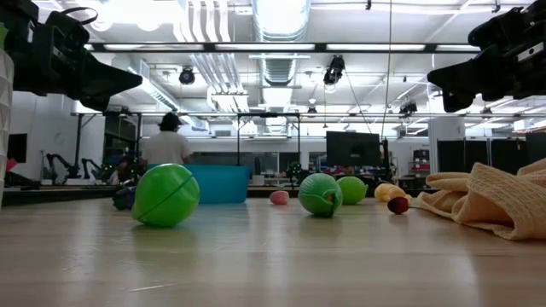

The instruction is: Pick and placing Produce into tupperware

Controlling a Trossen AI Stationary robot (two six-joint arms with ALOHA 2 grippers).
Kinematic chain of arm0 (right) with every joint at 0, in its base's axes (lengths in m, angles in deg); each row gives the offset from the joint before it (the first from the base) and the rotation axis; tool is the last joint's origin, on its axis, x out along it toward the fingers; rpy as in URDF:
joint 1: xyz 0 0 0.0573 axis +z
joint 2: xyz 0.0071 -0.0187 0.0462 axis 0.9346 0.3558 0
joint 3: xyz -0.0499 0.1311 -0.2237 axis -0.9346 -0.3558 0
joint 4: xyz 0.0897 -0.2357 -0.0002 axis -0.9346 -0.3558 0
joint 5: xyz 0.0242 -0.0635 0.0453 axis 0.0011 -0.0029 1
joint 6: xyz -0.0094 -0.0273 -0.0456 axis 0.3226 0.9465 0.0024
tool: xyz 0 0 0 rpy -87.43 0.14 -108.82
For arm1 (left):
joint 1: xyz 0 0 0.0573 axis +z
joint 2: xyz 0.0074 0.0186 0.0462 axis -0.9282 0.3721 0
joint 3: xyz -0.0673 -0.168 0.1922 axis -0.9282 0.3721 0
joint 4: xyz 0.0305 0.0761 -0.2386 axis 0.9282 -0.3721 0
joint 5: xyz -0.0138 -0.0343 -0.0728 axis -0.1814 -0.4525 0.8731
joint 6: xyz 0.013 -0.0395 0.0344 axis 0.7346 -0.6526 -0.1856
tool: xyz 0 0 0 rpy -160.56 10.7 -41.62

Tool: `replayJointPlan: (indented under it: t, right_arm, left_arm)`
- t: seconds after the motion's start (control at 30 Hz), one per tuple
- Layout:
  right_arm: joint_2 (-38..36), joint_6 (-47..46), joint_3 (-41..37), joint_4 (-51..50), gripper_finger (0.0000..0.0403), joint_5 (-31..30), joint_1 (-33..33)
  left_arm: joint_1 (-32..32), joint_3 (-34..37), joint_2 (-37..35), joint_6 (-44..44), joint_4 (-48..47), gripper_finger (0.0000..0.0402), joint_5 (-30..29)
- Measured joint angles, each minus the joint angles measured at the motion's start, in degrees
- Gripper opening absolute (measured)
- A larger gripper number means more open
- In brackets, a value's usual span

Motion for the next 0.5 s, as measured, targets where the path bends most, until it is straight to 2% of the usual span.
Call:
replayJointPlan:
  t: [0.5]
  right_arm:
    - [0.0,0.0,0.0,0.0,0.0009,0.0,0.0]
  left_arm:
    - [0.0,0.0,0.0,0.0,0.0,0.0,-0.3]
